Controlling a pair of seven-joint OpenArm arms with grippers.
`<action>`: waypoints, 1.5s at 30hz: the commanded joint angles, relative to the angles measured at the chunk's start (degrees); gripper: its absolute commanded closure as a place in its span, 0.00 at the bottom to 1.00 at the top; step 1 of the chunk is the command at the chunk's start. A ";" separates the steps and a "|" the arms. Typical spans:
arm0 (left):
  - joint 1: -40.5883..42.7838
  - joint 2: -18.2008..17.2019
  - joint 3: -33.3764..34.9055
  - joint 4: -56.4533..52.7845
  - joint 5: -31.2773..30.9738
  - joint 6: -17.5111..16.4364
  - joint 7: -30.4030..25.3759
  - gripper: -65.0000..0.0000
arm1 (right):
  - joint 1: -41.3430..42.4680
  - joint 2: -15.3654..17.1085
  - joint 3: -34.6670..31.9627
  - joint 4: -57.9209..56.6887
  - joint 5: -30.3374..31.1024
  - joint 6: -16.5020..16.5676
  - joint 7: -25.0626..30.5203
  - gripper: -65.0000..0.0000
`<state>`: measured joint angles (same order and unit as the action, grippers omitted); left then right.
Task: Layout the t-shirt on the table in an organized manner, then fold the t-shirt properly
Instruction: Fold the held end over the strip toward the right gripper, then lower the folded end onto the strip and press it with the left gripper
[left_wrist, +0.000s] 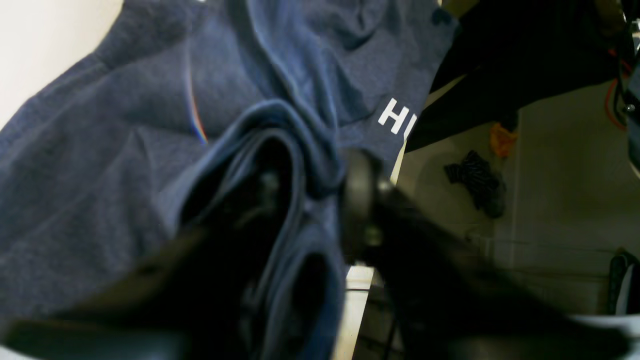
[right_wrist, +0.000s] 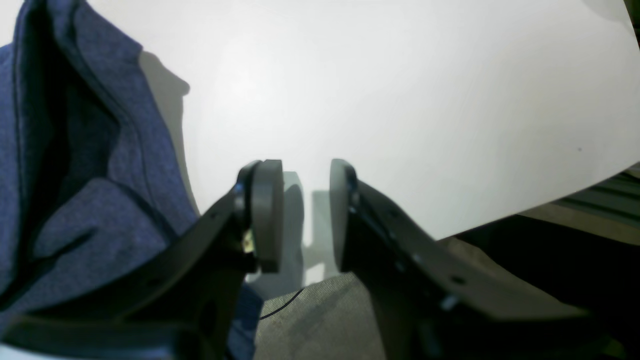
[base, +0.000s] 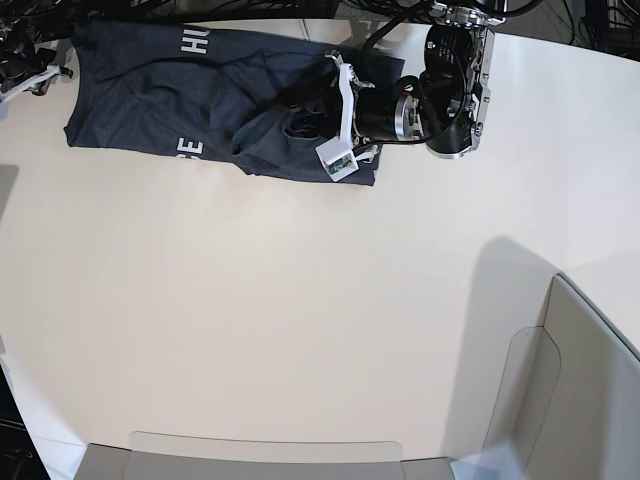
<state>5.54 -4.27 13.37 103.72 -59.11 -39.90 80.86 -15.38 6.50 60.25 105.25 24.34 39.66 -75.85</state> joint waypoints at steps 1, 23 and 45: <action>-0.57 0.36 -0.05 0.76 -1.59 -0.10 -0.90 0.63 | 0.04 1.01 0.28 0.99 0.67 0.30 -0.50 0.74; -0.22 0.36 0.13 1.73 -1.24 -0.10 -0.86 0.85 | 0.21 1.01 0.28 0.99 0.67 0.34 -0.41 0.74; -9.80 0.01 10.94 4.63 4.12 -0.10 -0.99 0.86 | 0.30 1.19 0.19 0.90 0.41 0.34 -0.41 0.74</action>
<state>-3.31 -4.40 24.80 106.96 -53.71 -39.90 81.01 -15.18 6.70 60.18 105.25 24.29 39.66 -75.85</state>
